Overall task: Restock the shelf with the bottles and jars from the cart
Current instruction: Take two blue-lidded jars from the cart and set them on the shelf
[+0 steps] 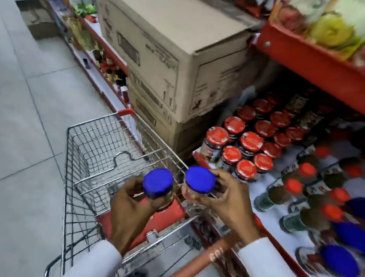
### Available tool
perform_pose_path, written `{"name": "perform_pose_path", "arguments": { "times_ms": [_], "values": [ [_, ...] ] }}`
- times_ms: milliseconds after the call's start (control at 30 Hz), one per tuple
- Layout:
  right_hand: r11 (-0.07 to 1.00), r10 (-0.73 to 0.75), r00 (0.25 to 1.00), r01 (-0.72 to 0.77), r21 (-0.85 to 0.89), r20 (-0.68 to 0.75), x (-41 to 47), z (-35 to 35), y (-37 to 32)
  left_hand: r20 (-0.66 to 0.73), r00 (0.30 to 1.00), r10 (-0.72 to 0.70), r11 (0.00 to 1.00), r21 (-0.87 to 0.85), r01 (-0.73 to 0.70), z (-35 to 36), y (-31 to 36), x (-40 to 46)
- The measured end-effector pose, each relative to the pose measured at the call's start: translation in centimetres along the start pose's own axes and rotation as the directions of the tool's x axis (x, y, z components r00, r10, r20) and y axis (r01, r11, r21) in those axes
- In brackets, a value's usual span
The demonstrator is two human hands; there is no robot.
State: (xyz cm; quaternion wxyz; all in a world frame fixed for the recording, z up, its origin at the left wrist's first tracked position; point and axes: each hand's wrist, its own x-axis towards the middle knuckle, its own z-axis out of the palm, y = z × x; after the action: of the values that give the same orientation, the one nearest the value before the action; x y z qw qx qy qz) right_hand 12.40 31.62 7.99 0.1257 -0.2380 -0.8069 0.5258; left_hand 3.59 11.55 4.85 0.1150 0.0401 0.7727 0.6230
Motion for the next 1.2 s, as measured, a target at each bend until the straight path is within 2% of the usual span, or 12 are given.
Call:
{"name": "perform_pose_path", "arguments": {
  "times_ms": [167, 300, 467, 567, 733, 933, 1200],
  "values": [
    [1.000, -0.020, 0.982, 0.024, 0.020, -0.189, -7.0, -8.6, -0.3, 0.150, 0.980, 0.129, 0.988, -0.101, -0.114, 4.6, 4.6, -5.4],
    [0.999, -0.015, 0.945, 0.026, 0.028, -0.327, -13.3, -15.3, 0.2, 0.295, 0.931, 0.214, 0.971, -0.171, -0.169, 9.5, 7.3, -10.4],
    [0.997, 0.042, 0.868, -0.006, 0.075, -0.495, -21.5, -21.7, 2.8, 0.477, 0.840, 0.259, 0.966, -0.147, -0.215, 16.4, 8.5, -16.3],
    [0.996, 0.072, 0.801, -0.026, 0.086, -0.595, -25.9, -24.3, 4.8, 0.556, 0.799, 0.228, 0.971, -0.070, -0.228, 20.4, 7.8, -19.3],
    [0.989, 0.148, 0.702, -0.100, 0.109, -0.697, -30.8, -27.2, 9.6, 0.606, 0.759, 0.237, 0.948, 0.026, -0.316, 26.6, 6.4, -24.3],
    [0.979, 0.192, 0.549, -0.164, 0.120, -0.814, -32.0, -28.1, 13.3, 0.712, 0.662, 0.233, 0.883, 0.130, -0.451, 32.5, 4.8, -27.5],
    [0.944, 0.306, 0.476, -0.262, 0.200, -0.824, -30.3, -26.8, 17.3, 0.702, 0.687, 0.187, 0.870, 0.206, -0.448, 35.9, 2.3, -28.3]
  ]
}}
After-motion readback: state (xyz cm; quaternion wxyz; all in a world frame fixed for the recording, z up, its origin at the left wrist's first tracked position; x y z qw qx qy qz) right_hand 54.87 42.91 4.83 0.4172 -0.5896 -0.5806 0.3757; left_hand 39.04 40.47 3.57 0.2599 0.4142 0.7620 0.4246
